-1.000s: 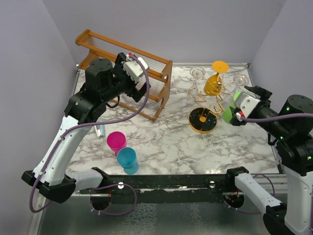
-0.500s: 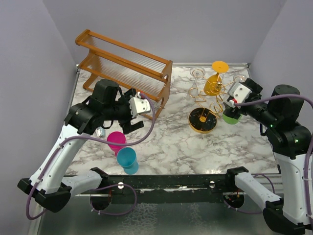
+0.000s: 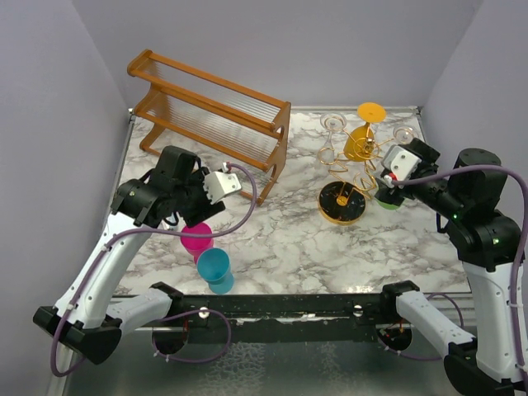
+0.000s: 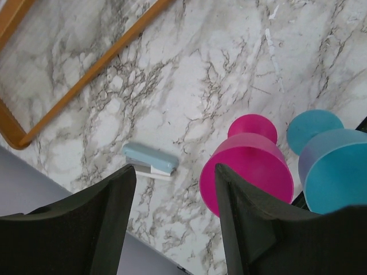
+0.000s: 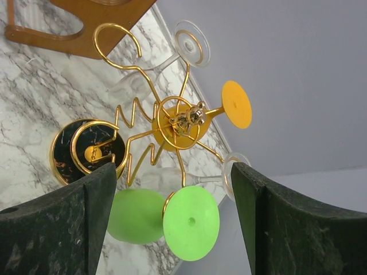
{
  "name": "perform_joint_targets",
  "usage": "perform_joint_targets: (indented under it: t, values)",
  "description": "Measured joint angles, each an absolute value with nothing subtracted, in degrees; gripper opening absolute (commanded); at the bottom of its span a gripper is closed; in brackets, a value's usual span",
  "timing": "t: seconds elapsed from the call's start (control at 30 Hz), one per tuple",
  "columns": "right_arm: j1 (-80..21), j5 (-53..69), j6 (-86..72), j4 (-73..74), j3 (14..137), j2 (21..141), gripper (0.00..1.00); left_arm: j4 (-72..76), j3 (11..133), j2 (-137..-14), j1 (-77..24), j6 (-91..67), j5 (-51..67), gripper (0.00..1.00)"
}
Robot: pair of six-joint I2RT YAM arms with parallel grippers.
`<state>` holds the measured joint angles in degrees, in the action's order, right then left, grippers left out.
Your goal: Place the wine glass upside down on the wine glass rack
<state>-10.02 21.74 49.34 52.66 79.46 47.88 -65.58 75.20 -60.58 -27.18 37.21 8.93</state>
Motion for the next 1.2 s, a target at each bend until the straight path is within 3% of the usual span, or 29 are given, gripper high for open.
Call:
perform_joint_targets:
  t: [0.37, 1.2]
  values:
    - [-10.02, 21.74, 49.8, 52.66, 79.15, 47.55, 0.8, -68.38, 73.45, -60.86, -24.29, 36.23, 7.44, 0.58]
    - [-10.02, 21.74, 50.83, 52.66, 78.28, 46.74, 0.81, -69.78, 67.31, -65.76, -23.99, 34.7, 5.91, 0.3]
